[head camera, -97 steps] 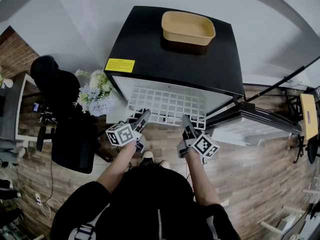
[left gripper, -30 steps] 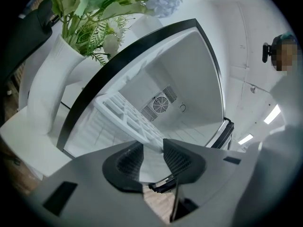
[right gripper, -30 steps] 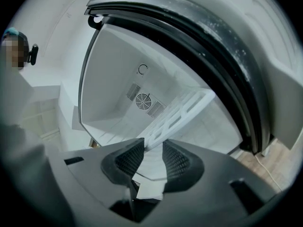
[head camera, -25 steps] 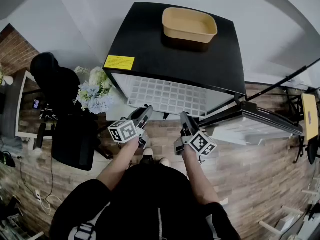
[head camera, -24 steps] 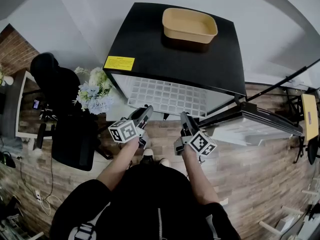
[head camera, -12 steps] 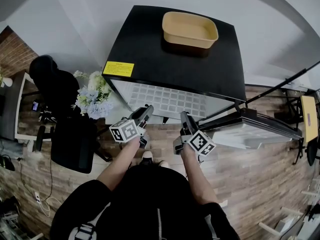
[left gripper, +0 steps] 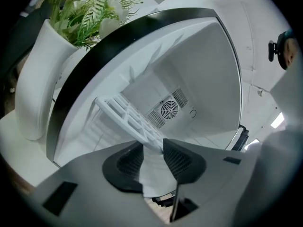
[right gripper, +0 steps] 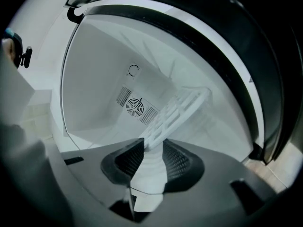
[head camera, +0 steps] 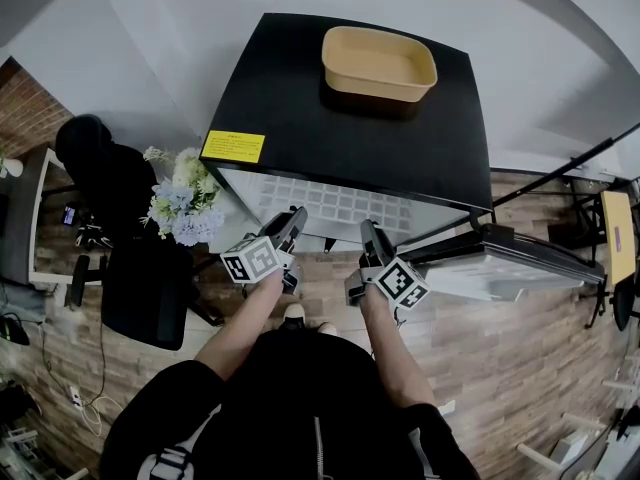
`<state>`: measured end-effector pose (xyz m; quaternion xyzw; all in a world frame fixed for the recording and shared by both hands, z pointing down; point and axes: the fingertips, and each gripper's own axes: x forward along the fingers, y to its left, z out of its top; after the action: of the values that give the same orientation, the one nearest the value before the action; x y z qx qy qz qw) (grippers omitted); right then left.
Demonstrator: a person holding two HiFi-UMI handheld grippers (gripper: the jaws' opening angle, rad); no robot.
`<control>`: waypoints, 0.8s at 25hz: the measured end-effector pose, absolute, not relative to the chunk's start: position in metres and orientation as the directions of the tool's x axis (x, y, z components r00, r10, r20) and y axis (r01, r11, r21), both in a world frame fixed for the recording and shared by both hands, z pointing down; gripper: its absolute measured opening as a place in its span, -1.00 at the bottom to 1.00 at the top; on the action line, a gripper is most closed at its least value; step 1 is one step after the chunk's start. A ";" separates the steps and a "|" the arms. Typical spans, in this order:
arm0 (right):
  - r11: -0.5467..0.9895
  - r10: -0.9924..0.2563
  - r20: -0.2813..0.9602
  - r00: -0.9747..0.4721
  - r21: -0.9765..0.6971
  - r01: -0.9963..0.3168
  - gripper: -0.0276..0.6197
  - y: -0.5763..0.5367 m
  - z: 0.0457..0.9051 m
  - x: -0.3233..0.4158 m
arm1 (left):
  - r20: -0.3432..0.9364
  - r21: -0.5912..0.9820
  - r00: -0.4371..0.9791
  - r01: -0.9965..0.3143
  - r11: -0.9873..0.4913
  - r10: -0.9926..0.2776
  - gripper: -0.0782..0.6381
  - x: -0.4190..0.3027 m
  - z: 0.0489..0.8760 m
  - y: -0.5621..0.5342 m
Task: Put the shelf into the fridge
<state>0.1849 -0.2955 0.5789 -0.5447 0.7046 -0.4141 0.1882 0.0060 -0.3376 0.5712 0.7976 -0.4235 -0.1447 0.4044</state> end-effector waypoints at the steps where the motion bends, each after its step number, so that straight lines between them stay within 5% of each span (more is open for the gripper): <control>1: 0.062 -0.924 0.186 -0.334 -0.789 -0.611 -0.55 -0.297 0.579 0.185 | 0.114 0.768 0.595 -0.560 -0.310 -0.795 -0.37 0.006 0.572 -0.339; 20: 0.052 -0.926 0.187 -0.327 -0.796 -0.603 -0.55 -0.320 0.580 0.189 | 0.120 0.784 0.580 -0.553 -0.281 -0.806 -0.39 0.010 0.573 -0.364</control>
<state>0.1894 -0.3201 0.5801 -0.5470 0.6988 -0.4183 0.1936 0.0099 -0.3641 0.5728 0.7857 -0.4326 -0.1520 0.4153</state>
